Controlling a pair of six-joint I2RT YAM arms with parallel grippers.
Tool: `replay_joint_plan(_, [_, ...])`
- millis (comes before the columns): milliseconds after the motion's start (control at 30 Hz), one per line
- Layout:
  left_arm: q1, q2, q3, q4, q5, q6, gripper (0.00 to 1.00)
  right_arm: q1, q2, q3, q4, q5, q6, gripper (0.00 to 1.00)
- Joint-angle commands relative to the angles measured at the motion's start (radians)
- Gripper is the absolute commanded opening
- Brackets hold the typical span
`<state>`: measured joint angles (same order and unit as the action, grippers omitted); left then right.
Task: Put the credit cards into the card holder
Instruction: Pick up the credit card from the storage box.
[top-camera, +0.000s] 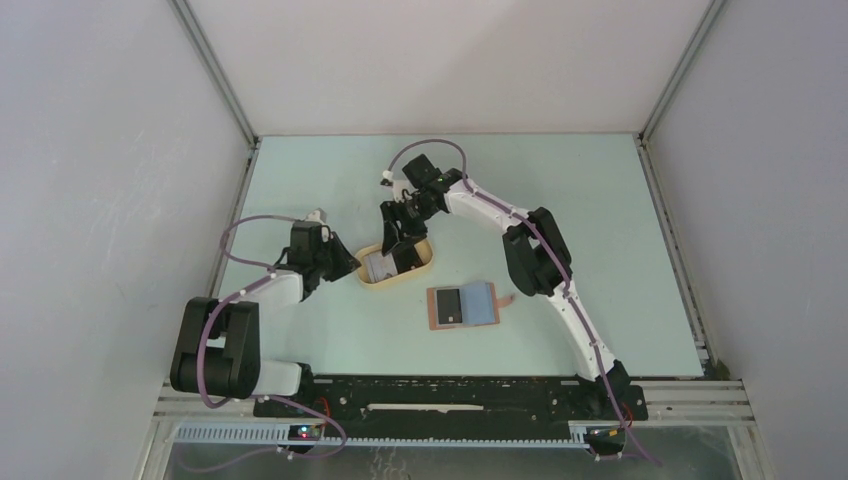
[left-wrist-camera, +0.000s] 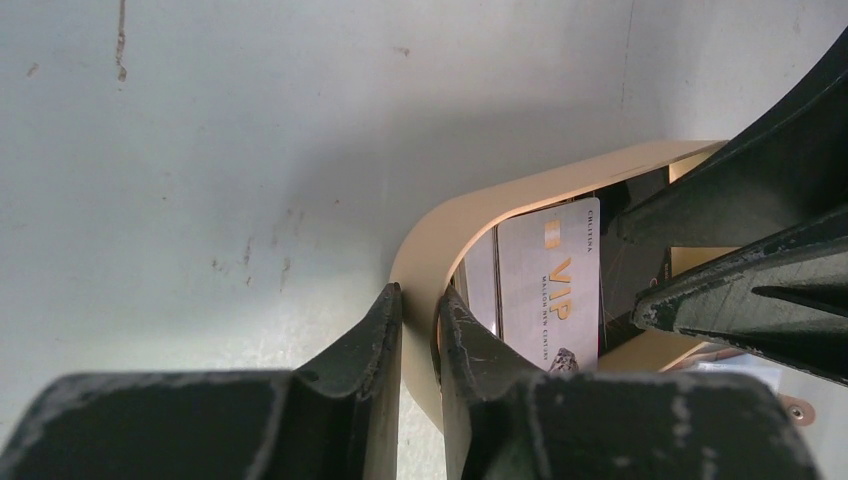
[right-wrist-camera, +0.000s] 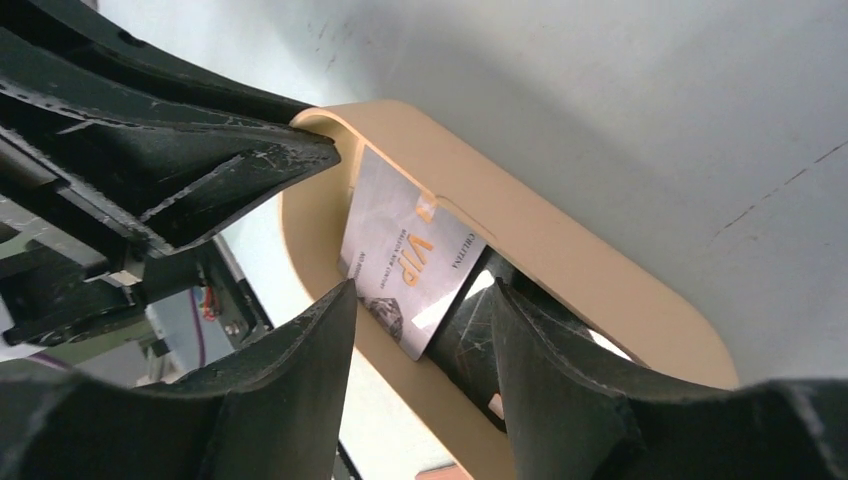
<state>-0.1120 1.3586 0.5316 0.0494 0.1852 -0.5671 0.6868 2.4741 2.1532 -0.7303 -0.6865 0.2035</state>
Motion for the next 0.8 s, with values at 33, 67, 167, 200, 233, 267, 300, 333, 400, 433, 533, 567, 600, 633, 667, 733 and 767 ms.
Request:
replay_joint_plan(33, [-0.012,-0.025,0.024,0.007,0.055,-0.009,0.17,-0.011,-0.044,0.001,-0.012,-0.095,0.061,0.61])
replay_joint_plan(67, [-0.012,-0.026,0.022,0.006,0.056,-0.01,0.18,-0.013,-0.045,0.0,-0.013,-0.104,0.063,0.61])
replay_joint_plan(167, [-0.012,-0.023,0.027,0.002,0.067,-0.01,0.18,-0.019,-0.037,0.002,-0.025,-0.156,0.079,0.61])
replay_joint_plan(200, [-0.012,-0.02,0.03,0.0,0.071,-0.01,0.18,-0.02,-0.035,0.003,-0.032,-0.164,0.081,0.61])
replay_joint_plan(233, [-0.013,-0.017,0.031,-0.001,0.074,-0.01,0.18,-0.019,-0.036,0.003,-0.042,-0.156,0.075,0.61])
replay_joint_plan(267, [-0.013,-0.015,0.033,-0.002,0.077,-0.012,0.18,-0.018,-0.04,-0.006,-0.041,-0.141,0.07,0.61])
replay_joint_plan(300, [-0.013,-0.012,0.035,-0.002,0.086,-0.015,0.18,-0.019,-0.044,-0.02,-0.036,-0.133,0.069,0.61])
replay_joint_plan(333, [-0.013,-0.007,0.038,-0.002,0.093,-0.018,0.18,-0.021,-0.047,-0.033,-0.03,-0.129,0.074,0.61])
replay_joint_plan(400, [-0.012,0.001,0.044,-0.002,0.108,-0.027,0.18,-0.024,-0.046,-0.05,-0.021,-0.124,0.077,0.61])
replay_joint_plan(433, [-0.014,0.004,0.046,-0.002,0.113,-0.03,0.18,-0.023,-0.048,-0.057,-0.021,-0.116,0.073,0.62])
replay_joint_plan(533, [-0.014,0.015,0.05,-0.002,0.125,-0.038,0.18,-0.021,-0.055,-0.081,-0.016,-0.091,0.067,0.63])
replay_joint_plan(567, [-0.015,0.017,0.049,0.0,0.129,-0.041,0.17,-0.02,-0.058,-0.088,-0.012,-0.083,0.066,0.63])
replay_joint_plan(600, [-0.015,0.023,0.047,0.006,0.135,-0.044,0.17,-0.02,-0.06,-0.094,-0.004,-0.073,0.07,0.63])
replay_joint_plan(633, [-0.017,0.029,0.047,0.009,0.14,-0.047,0.17,-0.018,-0.061,-0.097,-0.003,-0.069,0.072,0.64])
replay_joint_plan(667, [-0.019,0.035,0.047,0.012,0.144,-0.049,0.17,-0.018,-0.059,-0.098,0.0,-0.072,0.073,0.64])
replay_joint_plan(733, [-0.025,0.047,0.048,0.016,0.15,-0.05,0.17,-0.015,-0.055,-0.096,0.004,-0.077,0.078,0.64])
replay_joint_plan(767, [-0.026,0.05,0.047,0.018,0.151,-0.051,0.17,-0.012,-0.053,-0.094,0.008,-0.078,0.08,0.64])
